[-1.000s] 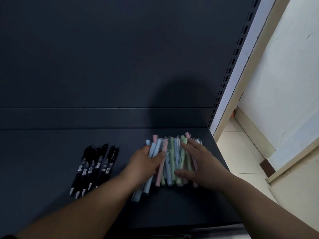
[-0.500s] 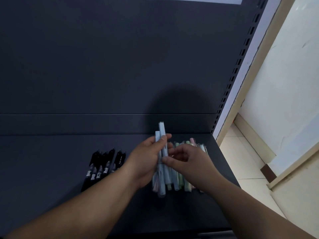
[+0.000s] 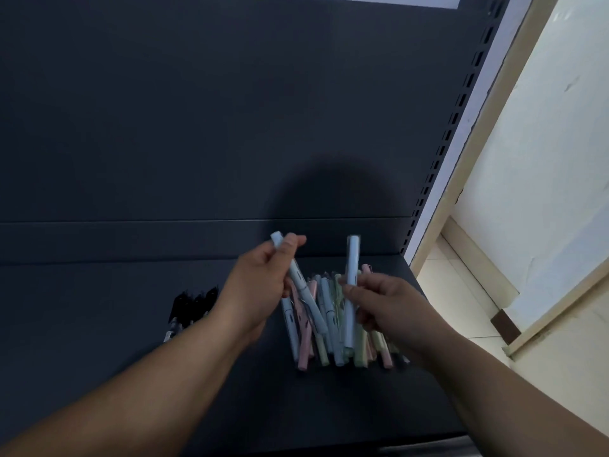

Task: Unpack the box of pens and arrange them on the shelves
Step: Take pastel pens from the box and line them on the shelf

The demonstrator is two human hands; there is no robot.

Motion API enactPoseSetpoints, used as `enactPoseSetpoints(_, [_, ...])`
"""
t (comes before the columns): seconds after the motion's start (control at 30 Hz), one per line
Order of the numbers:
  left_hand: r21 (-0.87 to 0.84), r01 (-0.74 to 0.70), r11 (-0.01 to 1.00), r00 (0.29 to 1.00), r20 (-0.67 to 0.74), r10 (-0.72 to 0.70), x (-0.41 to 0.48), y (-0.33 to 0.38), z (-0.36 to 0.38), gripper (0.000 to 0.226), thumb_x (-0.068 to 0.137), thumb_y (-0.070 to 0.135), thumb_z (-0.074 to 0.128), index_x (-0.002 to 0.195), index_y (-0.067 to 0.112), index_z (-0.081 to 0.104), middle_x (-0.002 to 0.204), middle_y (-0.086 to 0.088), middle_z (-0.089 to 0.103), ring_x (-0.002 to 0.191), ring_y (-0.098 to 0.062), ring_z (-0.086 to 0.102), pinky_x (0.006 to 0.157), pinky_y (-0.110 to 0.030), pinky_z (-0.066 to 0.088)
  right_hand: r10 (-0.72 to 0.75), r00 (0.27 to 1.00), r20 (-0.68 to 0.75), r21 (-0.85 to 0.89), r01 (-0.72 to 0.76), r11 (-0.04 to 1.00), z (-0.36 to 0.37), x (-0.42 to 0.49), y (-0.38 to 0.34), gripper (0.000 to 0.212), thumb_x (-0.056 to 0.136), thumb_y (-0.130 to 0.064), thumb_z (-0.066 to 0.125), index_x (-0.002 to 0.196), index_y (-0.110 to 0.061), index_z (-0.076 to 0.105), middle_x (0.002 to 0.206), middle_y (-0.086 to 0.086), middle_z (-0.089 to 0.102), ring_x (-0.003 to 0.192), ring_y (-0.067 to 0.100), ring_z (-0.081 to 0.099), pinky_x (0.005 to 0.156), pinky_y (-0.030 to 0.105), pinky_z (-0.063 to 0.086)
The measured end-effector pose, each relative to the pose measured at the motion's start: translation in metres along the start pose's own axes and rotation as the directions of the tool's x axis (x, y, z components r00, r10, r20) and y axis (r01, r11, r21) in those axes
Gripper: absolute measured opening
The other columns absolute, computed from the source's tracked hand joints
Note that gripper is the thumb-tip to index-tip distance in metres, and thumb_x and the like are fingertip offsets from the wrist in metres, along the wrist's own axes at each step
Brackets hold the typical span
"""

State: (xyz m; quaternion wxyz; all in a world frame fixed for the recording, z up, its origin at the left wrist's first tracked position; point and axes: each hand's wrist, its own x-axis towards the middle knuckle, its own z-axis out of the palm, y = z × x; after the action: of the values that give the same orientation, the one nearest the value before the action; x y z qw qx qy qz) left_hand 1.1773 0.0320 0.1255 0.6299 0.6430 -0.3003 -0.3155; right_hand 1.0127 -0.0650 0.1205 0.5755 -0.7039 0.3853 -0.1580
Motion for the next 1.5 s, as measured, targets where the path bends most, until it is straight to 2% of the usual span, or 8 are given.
enactPoseSetpoints(0.2, [-0.079,-0.116,0.99,0.992,-0.05,0.112,-0.003,0.002,-0.006,0.016,0.093,0.026,0.057,0.103,0.028,0.069,0.074,0.011,0.064,0.07,-0.003,0.062,0.069,-0.016,0.053,-0.075,0.994,-0.077,0.083,0.082,0.993,-0.004,0.004,-0.004,0.016,0.09,-0.015,0.064,0.101,-0.025,0.07,0.083,-0.001,0.072,0.072,0.011,0.066,0.07,0.025,0.053])
enactPoseSetpoints(0.33, [0.326,-0.324,0.888,0.938,-0.01,0.346,-0.012,-0.017,-0.006,0.019,0.09,0.022,0.062,0.103,0.034,0.069,0.101,0.018,0.06,0.091,0.009,0.058,0.077,-0.001,0.042,-0.309,0.939,-0.151,-0.338,0.245,0.909,-0.003,0.008,0.01,0.015,0.089,-0.028,0.066,0.1,-0.037,0.07,0.09,-0.013,0.069,0.07,-0.005,0.061,0.062,0.006,0.044])
enactPoseSetpoints(0.57, [0.569,-0.615,0.547,0.772,0.576,0.269,-0.015,-0.077,-0.005,0.043,0.083,0.034,0.054,0.125,0.024,0.06,0.118,0.023,0.037,0.111,0.005,0.043,0.095,-0.007,0.036,-0.39,0.907,0.159,-0.75,0.368,0.55,0.005,0.022,0.035,0.033,0.09,-0.009,0.058,0.118,-0.023,0.07,0.131,-0.005,0.056,0.115,0.013,0.056,0.095,0.005,0.032])
enactPoseSetpoints(0.8, [0.588,-0.436,0.681,0.863,0.487,0.132,-0.017,-0.071,-0.004,0.056,0.078,0.059,0.057,0.129,0.035,0.054,0.125,0.03,0.038,0.118,0.014,0.037,0.105,-0.013,0.033,-0.405,0.914,-0.013,-0.654,0.298,0.695,-0.008,0.015,0.044,0.045,0.086,-0.035,0.068,0.13,-0.037,0.056,0.138,-0.022,0.041,0.117,-0.01,0.036,0.109,0.022,0.035])
enactPoseSetpoints(0.93, [0.701,-0.191,0.687,0.94,0.333,-0.078,-0.006,-0.078,0.001,0.091,0.079,0.067,0.054,0.15,0.037,0.005,0.154,0.026,-0.007,0.143,-0.001,-0.001,0.118,-0.031,0.014,-0.093,0.985,0.146,-0.69,0.169,0.704,-0.03,0.007,0.057,0.128,0.044,-0.079,0.072,0.143,-0.057,-0.006,0.153,-0.03,-0.011,0.143,0.003,-0.007,0.119,0.041,0.011])
enactPoseSetpoints(1.0, [0.76,-0.193,0.62,0.928,0.346,-0.135,-0.003,-0.086,0.006,0.101,0.075,0.075,0.046,0.15,0.035,-0.01,0.154,0.021,-0.022,0.144,-0.006,-0.014,0.12,-0.037,0.008,-0.022,0.974,0.227,-0.754,0.19,0.629,-0.035,0.006,0.067,0.134,0.038,-0.084,0.069,0.129,-0.064,-0.027,0.15,-0.028,-0.029,0.144,0.009,-0.024,0.121,0.047,0.004])
enactPoseSetpoints(1.3, [0.763,-0.274,0.585,0.924,0.377,-0.06,0.001,-0.09,0.009,0.121,0.048,0.098,0.028,0.149,0.042,-0.006,0.153,0.024,-0.024,0.141,-0.001,-0.021,0.119,-0.035,0.006,-0.142,0.978,0.152,-0.769,0.207,0.604,-0.036,0.018,0.066,0.117,0.059,-0.076,0.069,0.149,-0.048,0.0,0.158,-0.019,0.004,0.145,0.015,0.009,0.116,0.038,0.02])
enactPoseSetpoints(1.5, [0.802,-0.343,0.489,0.91,0.413,-0.038,-0.021,-0.082,0.025,0.1,0.058,0.085,0.052,0.132,0.065,-0.012,0.147,0.03,-0.031,0.137,0.003,-0.029,0.116,-0.031,0.0,-0.186,0.968,0.167,-0.71,0.249,0.659,-0.05,0.042,0.056,0.107,0.067,-0.075,0.063,0.152,-0.039,0.009,0.16,-0.015,0.005,0.146,0.017,0.011,0.117,0.039,0.019])
